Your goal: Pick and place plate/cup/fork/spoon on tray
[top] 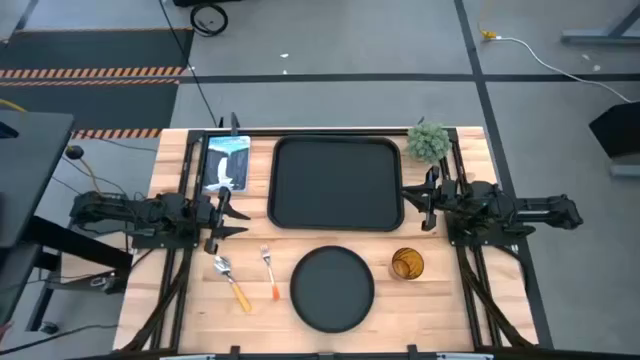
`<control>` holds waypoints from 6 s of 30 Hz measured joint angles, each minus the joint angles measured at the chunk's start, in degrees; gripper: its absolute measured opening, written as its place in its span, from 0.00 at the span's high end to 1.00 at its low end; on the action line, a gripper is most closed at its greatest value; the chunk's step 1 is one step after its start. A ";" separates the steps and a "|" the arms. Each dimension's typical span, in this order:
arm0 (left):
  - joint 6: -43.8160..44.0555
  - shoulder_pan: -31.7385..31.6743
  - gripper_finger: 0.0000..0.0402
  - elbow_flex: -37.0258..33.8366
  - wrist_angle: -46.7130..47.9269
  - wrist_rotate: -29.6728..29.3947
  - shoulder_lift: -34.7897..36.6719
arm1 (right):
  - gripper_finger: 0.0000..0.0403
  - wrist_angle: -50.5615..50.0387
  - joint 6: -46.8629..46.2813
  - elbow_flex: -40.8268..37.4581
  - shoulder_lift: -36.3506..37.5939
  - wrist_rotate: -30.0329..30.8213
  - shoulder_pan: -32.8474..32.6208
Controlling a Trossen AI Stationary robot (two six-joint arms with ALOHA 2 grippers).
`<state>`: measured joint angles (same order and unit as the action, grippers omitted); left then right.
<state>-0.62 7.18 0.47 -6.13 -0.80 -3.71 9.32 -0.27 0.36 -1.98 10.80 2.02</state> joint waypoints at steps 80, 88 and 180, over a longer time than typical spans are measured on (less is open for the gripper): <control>0.01 0.00 0.65 0.00 0.00 0.00 0.00 | 0.86 5.08 -14.31 6.76 -2.17 -3.00 0.00; 0.00 0.02 0.65 0.00 -0.01 0.02 0.00 | 0.91 -30.49 -20.74 24.26 -11.67 5.57 0.00; 0.01 0.00 0.65 0.00 0.02 0.01 -0.02 | 0.96 -76.11 -16.44 61.75 -83.38 -12.45 -21.16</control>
<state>-0.61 7.19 0.47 -6.11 -0.79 -3.73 -66.78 -16.72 62.11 -85.36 -1.64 -19.14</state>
